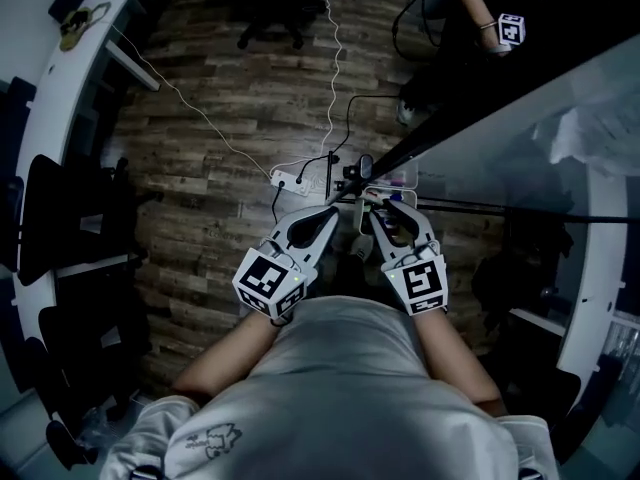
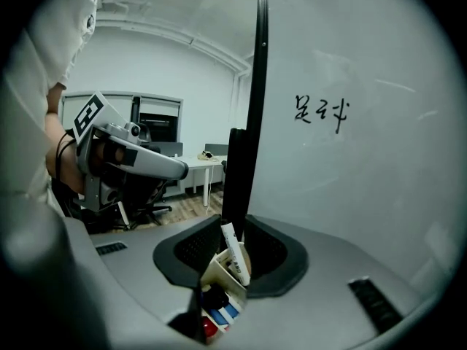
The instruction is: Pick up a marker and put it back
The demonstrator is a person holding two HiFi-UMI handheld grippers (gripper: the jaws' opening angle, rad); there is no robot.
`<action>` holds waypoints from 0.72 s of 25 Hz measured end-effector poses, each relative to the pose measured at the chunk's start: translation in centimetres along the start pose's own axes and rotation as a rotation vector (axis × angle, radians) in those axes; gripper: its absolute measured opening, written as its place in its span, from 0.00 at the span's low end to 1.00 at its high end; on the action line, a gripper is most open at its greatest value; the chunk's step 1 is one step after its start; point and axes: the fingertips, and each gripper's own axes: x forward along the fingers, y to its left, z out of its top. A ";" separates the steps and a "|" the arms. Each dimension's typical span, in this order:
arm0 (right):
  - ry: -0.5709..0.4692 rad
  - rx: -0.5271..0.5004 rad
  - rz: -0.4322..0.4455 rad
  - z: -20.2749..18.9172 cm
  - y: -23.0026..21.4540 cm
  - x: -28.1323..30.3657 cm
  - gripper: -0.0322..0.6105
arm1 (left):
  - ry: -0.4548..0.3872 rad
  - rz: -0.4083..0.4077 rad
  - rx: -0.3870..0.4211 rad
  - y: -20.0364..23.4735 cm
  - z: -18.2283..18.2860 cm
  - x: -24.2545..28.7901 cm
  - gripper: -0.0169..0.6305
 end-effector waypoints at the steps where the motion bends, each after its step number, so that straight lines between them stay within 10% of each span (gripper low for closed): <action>1: -0.007 0.003 -0.014 0.2 0.0 -0.3 0.20 | -0.001 -0.009 0.007 -0.2 0.2 0.0 0.03; 18: -0.152 -0.023 -0.290 5.4 1.5 -7.5 0.09 | -0.070 -0.238 0.164 -6.0 5.2 -1.7 0.03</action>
